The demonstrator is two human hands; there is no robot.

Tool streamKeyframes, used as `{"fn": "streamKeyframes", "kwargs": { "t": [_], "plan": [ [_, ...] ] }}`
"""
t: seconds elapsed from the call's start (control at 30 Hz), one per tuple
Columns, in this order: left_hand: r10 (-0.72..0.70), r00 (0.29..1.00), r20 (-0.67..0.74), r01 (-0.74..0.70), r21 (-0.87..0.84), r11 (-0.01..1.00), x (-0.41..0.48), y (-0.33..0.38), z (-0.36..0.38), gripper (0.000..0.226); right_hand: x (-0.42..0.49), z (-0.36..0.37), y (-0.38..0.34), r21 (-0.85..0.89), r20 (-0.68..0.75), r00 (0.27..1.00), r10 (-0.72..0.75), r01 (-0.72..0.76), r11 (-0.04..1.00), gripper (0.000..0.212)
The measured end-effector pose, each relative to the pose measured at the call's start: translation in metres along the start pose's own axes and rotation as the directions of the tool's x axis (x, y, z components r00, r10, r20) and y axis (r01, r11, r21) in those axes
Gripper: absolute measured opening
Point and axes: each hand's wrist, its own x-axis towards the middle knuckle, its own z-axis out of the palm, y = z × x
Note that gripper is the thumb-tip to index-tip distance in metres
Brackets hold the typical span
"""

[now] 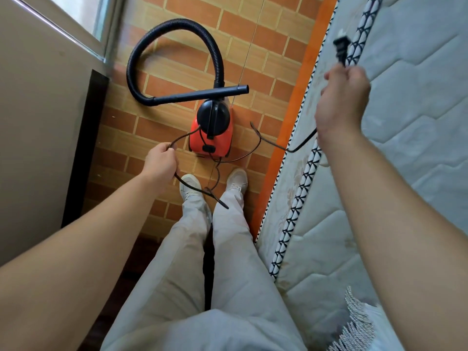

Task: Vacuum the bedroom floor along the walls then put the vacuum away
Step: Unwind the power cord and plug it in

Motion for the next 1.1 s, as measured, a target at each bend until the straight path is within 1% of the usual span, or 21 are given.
{"fn": "streamKeyframes", "kwargs": {
  "t": [0.1,0.17,0.23,0.3,0.37,0.4,0.47,0.5,0.57,0.67,0.77,0.87,0.9,0.97,1.03,1.1],
  "plan": [
    [0.069,0.998,0.003,-0.069,0.145,0.987,0.003,-0.004,-0.006,0.024,0.003,-0.013,-0.039,0.051,-0.013,0.992,-0.126,0.126,0.991,0.023],
    [0.077,0.997,0.015,-0.078,0.242,0.967,0.004,-0.003,-0.012,0.031,0.001,-0.02,-0.064,0.119,-0.007,0.984,-0.18,0.18,0.977,0.019],
    [0.08,0.996,0.027,-0.084,0.294,0.952,0.001,0.0,-0.018,0.04,-0.006,-0.026,-0.086,0.174,0.038,0.977,-0.208,0.199,0.965,0.017],
    [0.073,0.996,0.044,-0.083,0.296,0.952,-0.01,0.009,-0.022,0.046,-0.02,-0.029,-0.105,0.215,0.117,0.964,-0.239,0.211,0.954,0.019],
    [0.09,0.994,0.069,-0.105,0.253,0.962,-0.024,0.022,-0.025,0.045,-0.038,-0.032,-0.12,0.23,0.21,0.944,-0.254,0.205,0.951,0.022],
    [0.121,0.989,0.087,-0.138,0.219,0.966,-0.033,0.031,-0.026,0.042,-0.046,-0.034,-0.127,0.229,0.25,0.934,-0.256,0.2,0.953,0.023],
    [0.25,0.959,0.131,-0.27,0.157,0.95,-0.057,0.054,-0.031,0.037,-0.062,-0.041,-0.143,0.241,0.34,0.906,-0.252,0.175,0.955,0.025],
    [0.334,0.931,0.15,-0.353,0.126,0.927,-0.072,0.068,-0.034,0.035,-0.07,-0.045,-0.151,0.26,0.396,0.884,-0.25,0.153,0.953,0.026],
    [0.494,0.848,0.193,-0.512,0.057,0.857,-0.108,0.097,-0.041,0.032,-0.088,-0.056,-0.173,0.295,0.51,0.819,-0.263,0.121,0.948,0.027],
    [0.662,0.698,0.273,-0.669,-0.082,0.739,-0.166,0.137,-0.056,0.027,-0.12,-0.075,-0.214,0.344,0.615,0.71,-0.344,0.151,0.927,0.028],
    [0.774,0.541,0.329,-0.746,-0.236,0.623,-0.221,0.165,-0.079,0.026,-0.154,-0.092,-0.262,0.428,0.611,0.628,-0.482,0.25,0.868,0.031],
    [0.849,0.406,0.338,-0.802,-0.313,0.508,-0.265,0.179,-0.107,0.03,-0.19,-0.108,-0.309,0.517,0.601,0.515,-0.611,0.331,0.789,0.034],
    [0.866,0.374,0.331,-0.817,-0.323,0.477,-0.278,0.18,-0.117,0.031,-0.201,-0.112,-0.323,0.552,0.604,0.47,-0.644,0.337,0.763,0.034],
    [0.899,0.339,0.276,-0.843,-0.335,0.421,-0.297,0.18,-0.134,0.031,-0.223,-0.117,-0.345,0.612,0.63,0.367,-0.684,0.307,0.729,0.032],
    [0.93,0.329,0.165,-0.858,-0.36,0.367,-0.313,0.177,-0.151,0.029,-0.242,-0.116,-0.358,0.632,0.681,0.265,-0.682,0.257,0.731,0.026],
    [0.946,0.323,0.014,-0.87,-0.39,0.302,-0.328,0.173,-0.171,0.028,-0.26,-0.111,-0.365,0.63,0.717,0.196,-0.669,0.227,0.742,0.019]
  ]
}}
